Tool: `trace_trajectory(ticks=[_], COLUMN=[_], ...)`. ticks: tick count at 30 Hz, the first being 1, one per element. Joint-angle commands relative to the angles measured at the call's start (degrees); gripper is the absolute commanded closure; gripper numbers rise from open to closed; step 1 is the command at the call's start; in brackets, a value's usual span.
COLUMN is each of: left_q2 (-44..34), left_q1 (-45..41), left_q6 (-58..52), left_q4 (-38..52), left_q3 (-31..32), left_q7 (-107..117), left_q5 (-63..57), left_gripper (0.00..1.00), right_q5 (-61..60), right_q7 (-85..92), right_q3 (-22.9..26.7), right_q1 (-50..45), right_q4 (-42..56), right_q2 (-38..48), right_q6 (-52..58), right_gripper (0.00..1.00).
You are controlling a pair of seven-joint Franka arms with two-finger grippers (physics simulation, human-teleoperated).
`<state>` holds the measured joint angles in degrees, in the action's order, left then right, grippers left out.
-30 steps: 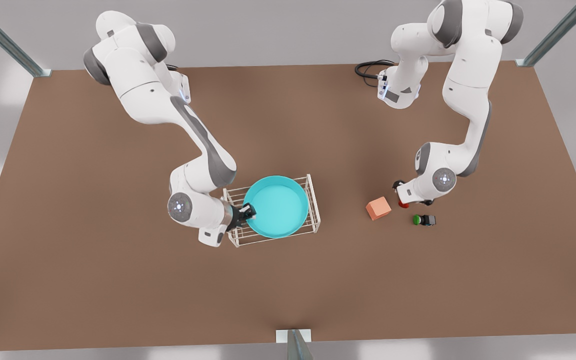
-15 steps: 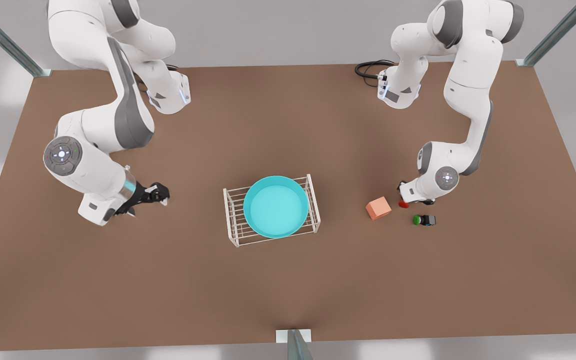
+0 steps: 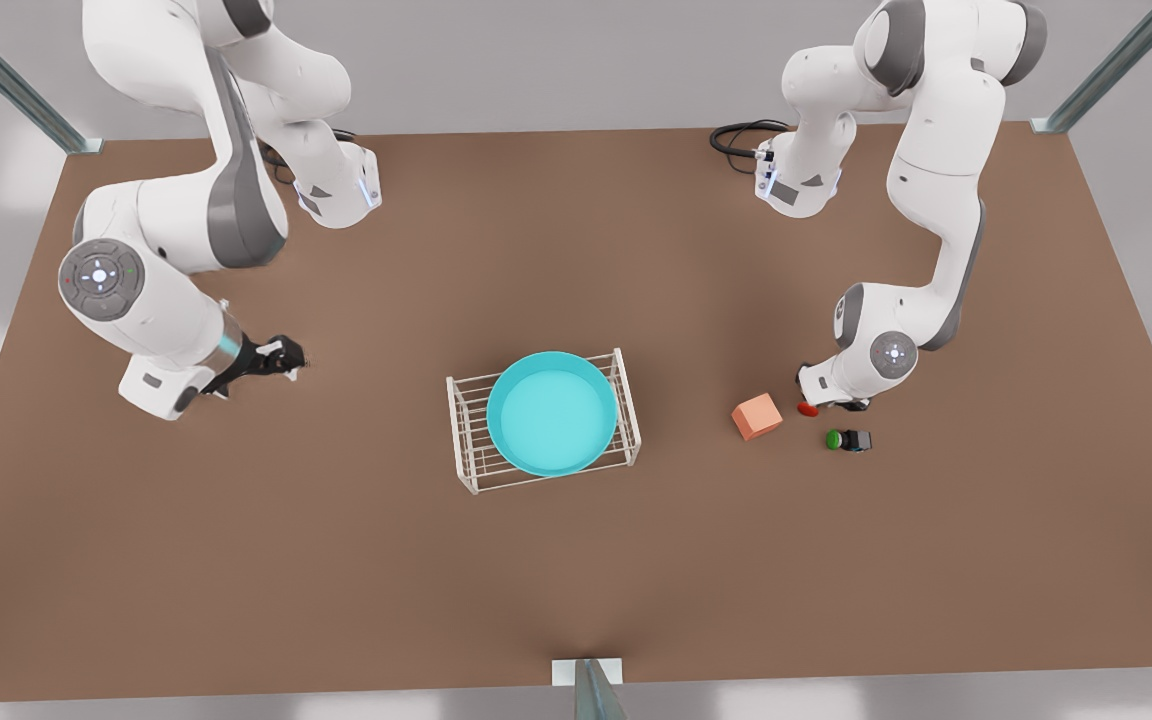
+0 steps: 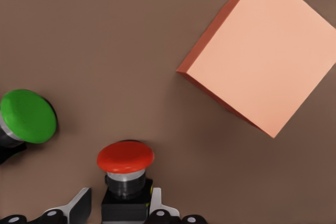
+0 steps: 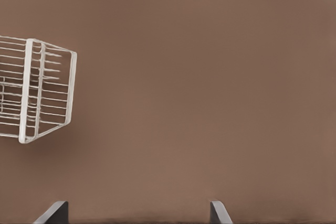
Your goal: Place the plate on the shelf with right arm and place the red button switch in the plate with left arm
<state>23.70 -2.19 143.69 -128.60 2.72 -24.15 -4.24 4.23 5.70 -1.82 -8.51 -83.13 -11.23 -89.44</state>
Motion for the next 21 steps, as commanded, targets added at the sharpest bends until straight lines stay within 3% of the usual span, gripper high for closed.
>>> trace_trajectory(ticks=[1,9,19,21], left_q2=[0.03,-0.15,-0.06,-0.06], left_q1=[-0.01,-0.1,-0.18,-0.18], left_q6=[0.54,-0.08,-0.07,-0.07], left_q4=[-0.07,-0.69,-0.6,-0.6], left_q3=[0.0,0.0,0.0,0.0], left_q7=[-0.28,-0.28,-0.28,-0.28], left_q5=[0.02,0.02,0.02,0.11], left_gripper=[0.34,0.42,0.42,0.49], right_q5=[3.51,2.54,1.49,1.49], right_q7=[0.36,1.42,1.42,1.42], right_q3=[0.5,0.67,1.2,1.2], right_q1=[0.25,0.86,0.86,0.86], right_q4=[-0.28,-1.16,-1.16,-1.16], right_q2=[1.03,1.39,1.12,1.12], right_q6=[3.05,3.57,3.75,3.75], right_gripper=[0.0,0.0,0.0,0.0])
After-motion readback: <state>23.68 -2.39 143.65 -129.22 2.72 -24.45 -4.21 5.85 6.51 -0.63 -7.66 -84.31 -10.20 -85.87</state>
